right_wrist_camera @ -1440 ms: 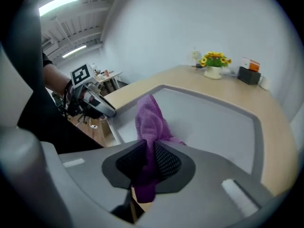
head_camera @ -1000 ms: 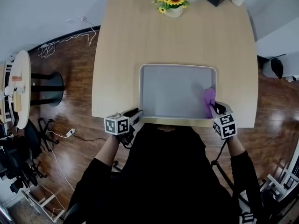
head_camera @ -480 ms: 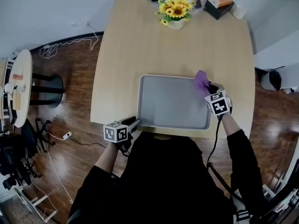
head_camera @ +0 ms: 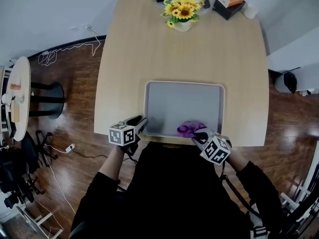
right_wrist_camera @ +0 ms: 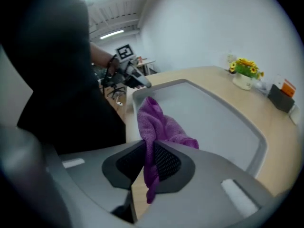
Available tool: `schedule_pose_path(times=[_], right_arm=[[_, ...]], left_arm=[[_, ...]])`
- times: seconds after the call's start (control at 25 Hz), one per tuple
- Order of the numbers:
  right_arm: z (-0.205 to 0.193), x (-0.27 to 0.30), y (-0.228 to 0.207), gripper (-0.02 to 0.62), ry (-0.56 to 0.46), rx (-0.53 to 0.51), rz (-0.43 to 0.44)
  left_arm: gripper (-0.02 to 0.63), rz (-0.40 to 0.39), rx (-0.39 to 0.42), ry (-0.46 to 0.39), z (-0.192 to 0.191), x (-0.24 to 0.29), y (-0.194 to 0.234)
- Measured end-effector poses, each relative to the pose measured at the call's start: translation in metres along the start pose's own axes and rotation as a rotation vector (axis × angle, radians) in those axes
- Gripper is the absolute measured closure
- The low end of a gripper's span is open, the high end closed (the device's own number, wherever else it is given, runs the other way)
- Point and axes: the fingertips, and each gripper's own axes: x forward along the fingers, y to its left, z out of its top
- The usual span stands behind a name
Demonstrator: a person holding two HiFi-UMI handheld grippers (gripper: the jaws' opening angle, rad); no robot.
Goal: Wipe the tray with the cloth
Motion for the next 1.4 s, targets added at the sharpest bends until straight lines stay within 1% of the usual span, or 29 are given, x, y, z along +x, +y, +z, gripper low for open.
schedule_pose_path(times=[0.04,0.12,0.2,0.32,0.44,0.52,0.6,0.68,0.76,0.92,0.96,1.04,1.08,1.16,1.28,1.32,1.36,1.4], right_arm=[[-0.001,0.002,0.007,0.549,-0.003,-0.032,0.031],[-0.001,0.005,0.001,0.549,-0.014,-0.07,0.056],[0.004,0.006,-0.027,0.549,-0.027,-0.063,0.043],[0.018,0.007,-0.094,0.549,-0.036,-0.054,-0.053],[0.028,-0.002,-0.167,0.549,-0.021,-0.046,-0.209],[0.03,-0.009,-0.203,0.549,-0.001,-0.036,-0.299],[0.032,-0.011,-0.217,0.549,0.011,-0.034,-0.343],[0.035,-0.009,-0.206,0.551,0.011,-0.059,-0.344],[0.035,-0.001,-0.17,0.552,0.013,-0.11,-0.287],[0.021,0.019,-0.056,0.552,0.046,-0.289,-0.099],[0.018,0.02,-0.03,0.552,0.042,-0.315,-0.048],[0.014,0.019,0.01,0.552,0.025,-0.299,0.038],[0.013,0.019,0.019,0.553,0.015,-0.27,0.057],[0.012,0.02,0.023,0.552,-0.006,-0.21,0.099],[0.015,0.019,0.006,0.554,-0.041,-0.142,0.229],[0.017,0.018,-0.008,0.554,-0.047,-0.119,0.248],[0.02,0.019,-0.028,0.554,-0.052,-0.098,0.241],[0.025,0.019,-0.051,0.552,-0.057,-0.083,0.216]], left_arm=[[0.477,0.023,0.021,0.046,-0.003,0.004,0.001],[0.476,0.061,0.061,0.133,-0.013,0.011,0.002],[0.499,0.076,0.075,0.157,-0.016,0.011,0.002],[0.5,0.084,0.058,0.139,-0.016,0.007,0.003],[0.5,0.085,0.028,0.121,-0.017,0.01,0.0],[0.5,0.09,0.018,0.113,-0.017,0.013,-0.002],[0.5,0.096,0.017,0.107,-0.017,0.013,-0.002],[0.5,0.099,0.022,0.103,-0.016,0.013,-0.002],[0.5,0.095,0.022,0.103,-0.015,0.012,-0.001],[0.5,0.086,0.004,0.098,-0.018,0.01,0.0],[0.5,0.085,0.004,0.097,-0.019,0.01,0.0],[0.5,0.083,0.008,0.098,-0.018,0.011,-0.001],[0.5,0.081,0.009,0.098,-0.017,0.012,-0.001],[0.5,0.074,0.004,0.096,-0.018,0.012,-0.001],[0.5,0.067,-0.007,0.093,-0.017,0.011,-0.003],[0.499,0.065,-0.009,0.095,-0.017,0.012,-0.005],[0.499,0.064,-0.009,0.098,-0.017,0.014,-0.006],[0.499,0.062,-0.009,0.1,-0.016,0.016,-0.007]])
